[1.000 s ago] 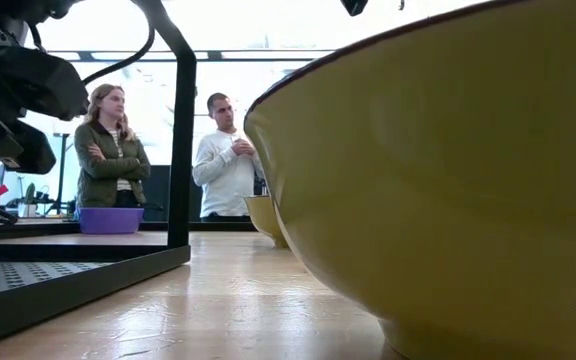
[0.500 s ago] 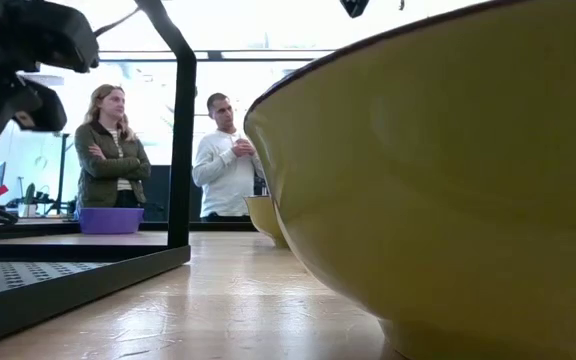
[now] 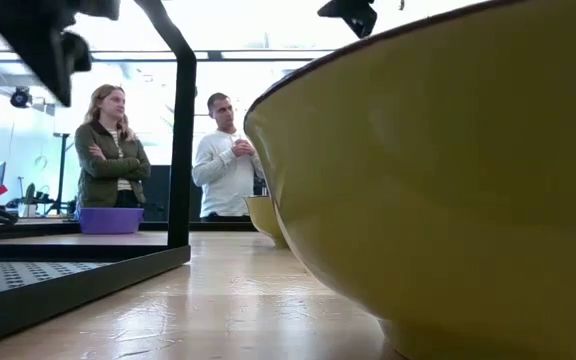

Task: Pick & Place Mini bowls
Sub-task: Stack the top yellow patterned bowl on the yellow patterned bowl on the shelf

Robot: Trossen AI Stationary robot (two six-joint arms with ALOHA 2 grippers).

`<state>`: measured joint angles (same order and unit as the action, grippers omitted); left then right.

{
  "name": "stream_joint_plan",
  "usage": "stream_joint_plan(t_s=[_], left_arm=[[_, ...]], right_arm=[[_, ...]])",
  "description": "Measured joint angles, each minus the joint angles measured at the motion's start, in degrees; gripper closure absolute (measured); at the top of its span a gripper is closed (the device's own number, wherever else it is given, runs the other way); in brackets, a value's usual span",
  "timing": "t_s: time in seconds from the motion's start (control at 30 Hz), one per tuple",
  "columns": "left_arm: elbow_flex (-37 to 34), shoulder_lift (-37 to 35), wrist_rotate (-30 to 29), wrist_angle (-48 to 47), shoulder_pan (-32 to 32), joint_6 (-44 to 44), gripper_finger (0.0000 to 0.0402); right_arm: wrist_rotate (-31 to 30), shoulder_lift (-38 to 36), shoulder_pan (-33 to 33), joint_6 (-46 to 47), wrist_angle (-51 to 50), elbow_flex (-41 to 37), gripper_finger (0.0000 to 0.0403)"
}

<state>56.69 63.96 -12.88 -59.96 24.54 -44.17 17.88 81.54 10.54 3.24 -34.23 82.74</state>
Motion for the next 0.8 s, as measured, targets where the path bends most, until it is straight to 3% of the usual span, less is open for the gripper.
stream_joint_plan(t_s=[0.2,0.4,0.8], left_arm=[[4.03,-0.17,-12.28,0.04,-0.17,-0.02,0.0310],[6.26,-0.19,-20.05,0.08,-0.20,-0.97,0.0310],[6.97,-0.25,-23.29,0.10,-0.20,-0.82,0.0310]], right_arm=[[-0.06,2.26,0.99,-0.45,0.05,-3.16,0.0211],[-0.06,7.21,2.93,3.20,-0.49,-4.65,0.0211],[-0.08,17.85,4.53,2.34,-2.59,-4.65,0.0211]])
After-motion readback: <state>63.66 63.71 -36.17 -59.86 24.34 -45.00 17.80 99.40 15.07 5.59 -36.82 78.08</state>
